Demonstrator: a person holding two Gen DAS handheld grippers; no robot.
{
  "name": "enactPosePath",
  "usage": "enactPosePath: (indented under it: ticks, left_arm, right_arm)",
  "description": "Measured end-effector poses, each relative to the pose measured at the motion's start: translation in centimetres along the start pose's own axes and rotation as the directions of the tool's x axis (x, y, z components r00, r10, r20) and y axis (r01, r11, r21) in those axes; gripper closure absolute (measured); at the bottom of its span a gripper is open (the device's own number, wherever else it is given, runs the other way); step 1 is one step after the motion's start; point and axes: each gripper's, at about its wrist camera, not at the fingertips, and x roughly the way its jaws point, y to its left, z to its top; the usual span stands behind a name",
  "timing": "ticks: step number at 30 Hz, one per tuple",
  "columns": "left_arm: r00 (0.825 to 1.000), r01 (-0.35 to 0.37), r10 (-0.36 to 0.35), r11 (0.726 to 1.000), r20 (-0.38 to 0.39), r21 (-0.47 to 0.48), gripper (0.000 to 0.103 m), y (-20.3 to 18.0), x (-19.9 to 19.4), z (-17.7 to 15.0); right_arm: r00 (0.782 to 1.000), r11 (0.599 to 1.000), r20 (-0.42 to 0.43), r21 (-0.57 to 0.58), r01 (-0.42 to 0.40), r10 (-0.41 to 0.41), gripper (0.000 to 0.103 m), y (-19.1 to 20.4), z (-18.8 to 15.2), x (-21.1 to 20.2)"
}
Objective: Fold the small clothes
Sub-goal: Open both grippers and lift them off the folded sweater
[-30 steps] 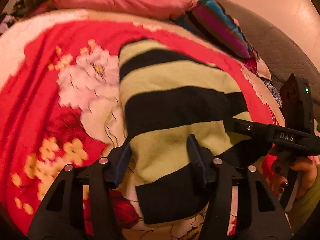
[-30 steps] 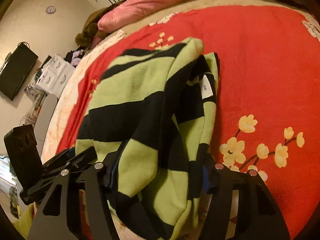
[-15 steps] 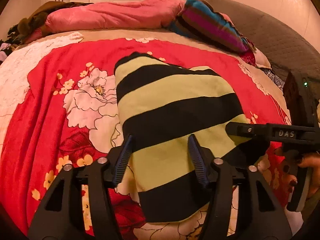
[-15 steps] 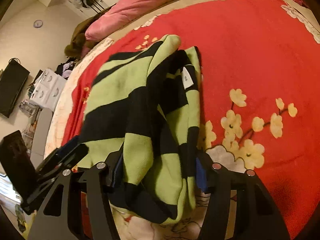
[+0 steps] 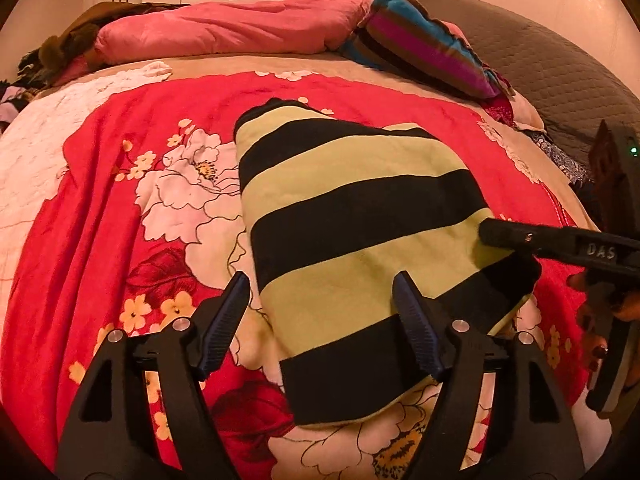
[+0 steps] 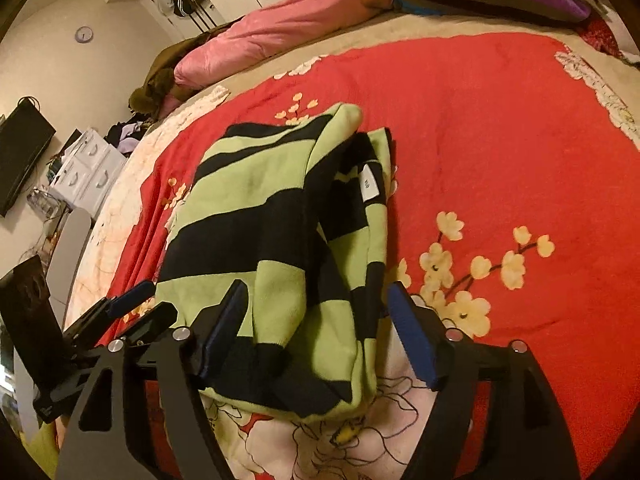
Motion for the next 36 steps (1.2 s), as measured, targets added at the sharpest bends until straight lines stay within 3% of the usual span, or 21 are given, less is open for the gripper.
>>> enactPosePath:
  ticks: [5, 7, 10, 15, 17, 28, 36]
  left_arm:
    - [1.000, -0.011, 0.011, 1.000, 0.014, -0.015, 0.032, 0.3, -0.8, -0.1]
    - [1.000, -0.017, 0.017, 1.000, 0.016, -0.023, 0.030, 0.5, -1.0, -0.1]
    - [1.000, -0.019, 0.020, 0.999, 0.010, -0.046, 0.023, 1.0, -1.2, -0.1]
    - [1.000, -0.027, 0.027, 0.997, -0.004, -0.077, 0.021, 1.6, -1.3, 0.0]
    - [0.999, -0.042, 0.041, 0.995, -0.007, -0.087, 0.009, 1.8, -1.4, 0.0]
    - [0.996, -0.084, 0.087, 0.992, 0.020, -0.093, 0.009, 1.5, -3.6, 0.4]
    - [0.985, -0.134, 0.143, 0.987, 0.099, -0.093, 0.009, 0.1, -8.0, 0.7]
  right_arm:
    - [1.000, 1.000, 0.016, -0.014, -0.001, 0.001, 0.022, 0.6, 0.3, -0.9]
    - [1.000, 1.000, 0.023, -0.024, 0.001, 0.000, 0.012, 1.0, 0.4, -1.1]
    - [1.000, 0.999, 0.026, -0.035, 0.007, -0.006, 0.005, 1.5, 0.5, -1.2]
    - [0.999, 0.998, 0.025, -0.048, 0.029, -0.028, 0.005, 2.0, 0.6, -1.2]
    - [0.999, 0.998, 0.032, -0.049, 0.035, -0.033, 0.005, 2.1, 0.6, -1.3]
    - [0.992, 0.996, 0.119, -0.071, 0.061, -0.053, 0.005, 2.7, 0.6, -4.0]
    - [0.974, 0.993, 0.222, -0.095, 0.069, -0.046, 0.004, 3.5, -0.4, -8.8]
